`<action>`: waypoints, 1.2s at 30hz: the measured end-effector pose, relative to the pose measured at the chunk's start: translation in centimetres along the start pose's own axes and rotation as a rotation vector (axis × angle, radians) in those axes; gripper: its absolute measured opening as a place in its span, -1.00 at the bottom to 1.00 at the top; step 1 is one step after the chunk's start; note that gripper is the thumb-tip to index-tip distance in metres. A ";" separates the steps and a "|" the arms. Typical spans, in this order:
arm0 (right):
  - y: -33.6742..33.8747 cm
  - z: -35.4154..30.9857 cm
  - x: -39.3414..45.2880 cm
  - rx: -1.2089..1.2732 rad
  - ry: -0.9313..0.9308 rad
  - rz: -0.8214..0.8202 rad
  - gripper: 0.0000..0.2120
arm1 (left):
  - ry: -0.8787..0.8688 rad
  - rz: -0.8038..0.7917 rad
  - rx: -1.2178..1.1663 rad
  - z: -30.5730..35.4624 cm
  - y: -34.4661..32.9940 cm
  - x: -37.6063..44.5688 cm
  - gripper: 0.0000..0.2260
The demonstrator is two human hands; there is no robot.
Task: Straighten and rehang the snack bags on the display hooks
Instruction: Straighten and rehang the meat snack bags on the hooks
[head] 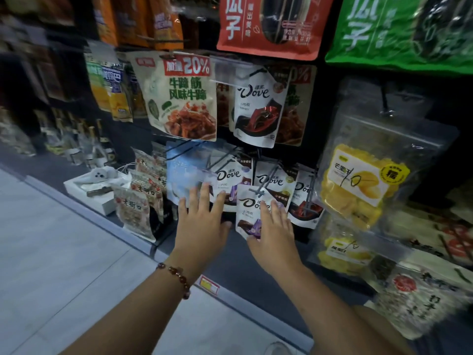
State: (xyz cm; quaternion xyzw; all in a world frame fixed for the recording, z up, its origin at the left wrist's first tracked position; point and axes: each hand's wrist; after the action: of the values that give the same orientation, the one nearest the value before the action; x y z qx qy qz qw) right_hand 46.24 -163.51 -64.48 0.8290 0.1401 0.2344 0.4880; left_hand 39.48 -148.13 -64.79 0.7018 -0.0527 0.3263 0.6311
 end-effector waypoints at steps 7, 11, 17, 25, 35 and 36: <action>2.0 -1.0 -2.7 -0.038 0.112 -0.039 -0.27 | 0.055 -0.005 0.020 -2.3 2.8 -2.4 -0.37; 4.0 -1.1 -3.5 -0.041 0.120 -0.068 -0.29 | 0.047 -0.006 -0.020 -2.5 4.5 -2.9 -0.38; 8.1 -2.9 -2.5 -0.024 0.158 -0.059 -0.30 | 0.055 -0.039 -0.081 -3.7 6.8 -2.2 -0.36; 10.3 -3.8 -1.4 -0.070 0.189 -0.028 -0.27 | 0.069 -0.026 -0.130 -4.4 8.4 -1.4 -0.38; 10.2 -4.3 -1.4 -0.076 0.166 -0.079 -0.31 | 0.062 -0.009 -0.143 -3.8 8.4 -0.9 -0.39; 10.2 -4.3 -1.3 -0.076 0.161 -0.083 -0.31 | 0.066 -0.013 -0.136 -3.8 8.4 -0.9 -0.39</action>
State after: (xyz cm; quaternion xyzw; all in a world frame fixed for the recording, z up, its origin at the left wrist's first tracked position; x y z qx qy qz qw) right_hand 42.87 -165.85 -54.11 0.7820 0.2041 0.2848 0.5155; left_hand 33.23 -146.54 -58.15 0.6464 -0.0494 0.3405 0.6810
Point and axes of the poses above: each hand's wrist, its own x-axis towards the middle knuckle, its own y-axis out of the back of the hand, z = x × y, and after that the axes turned 8 degrees about z, right-handed
